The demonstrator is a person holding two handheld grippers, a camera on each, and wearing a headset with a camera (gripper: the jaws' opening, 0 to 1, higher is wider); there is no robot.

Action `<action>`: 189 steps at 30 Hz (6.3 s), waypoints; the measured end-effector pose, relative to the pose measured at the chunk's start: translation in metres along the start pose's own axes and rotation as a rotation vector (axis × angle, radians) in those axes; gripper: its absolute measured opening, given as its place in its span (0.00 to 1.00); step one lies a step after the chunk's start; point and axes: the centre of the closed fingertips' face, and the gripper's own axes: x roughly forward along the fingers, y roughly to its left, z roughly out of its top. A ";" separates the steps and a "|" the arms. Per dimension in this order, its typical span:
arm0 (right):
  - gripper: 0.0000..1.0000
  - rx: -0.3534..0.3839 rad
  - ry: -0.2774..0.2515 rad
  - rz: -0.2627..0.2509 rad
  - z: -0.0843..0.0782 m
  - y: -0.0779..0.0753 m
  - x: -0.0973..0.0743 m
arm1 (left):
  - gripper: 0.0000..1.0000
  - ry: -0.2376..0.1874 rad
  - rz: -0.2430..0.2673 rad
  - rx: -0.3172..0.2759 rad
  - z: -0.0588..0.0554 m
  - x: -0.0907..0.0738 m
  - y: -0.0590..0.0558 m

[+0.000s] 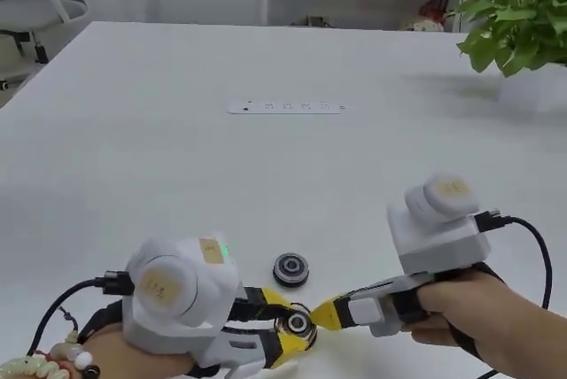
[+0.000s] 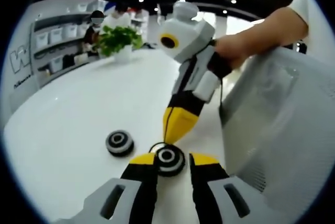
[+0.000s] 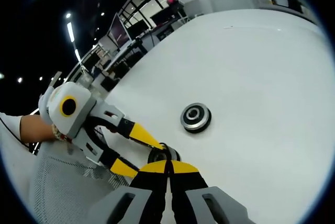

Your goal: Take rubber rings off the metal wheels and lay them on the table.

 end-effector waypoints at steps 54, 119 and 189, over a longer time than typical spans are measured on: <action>0.00 -0.056 -0.265 -0.002 0.059 0.029 -0.041 | 0.76 -0.015 0.299 -0.099 -0.022 -0.180 0.021; 0.00 -0.255 0.094 0.000 0.038 0.048 0.072 | 0.81 -0.031 0.334 -0.180 -0.040 -0.166 0.010; 0.37 -0.239 -0.104 -0.082 0.029 0.005 -0.027 | 0.83 -0.064 0.225 -0.033 0.046 -0.148 0.013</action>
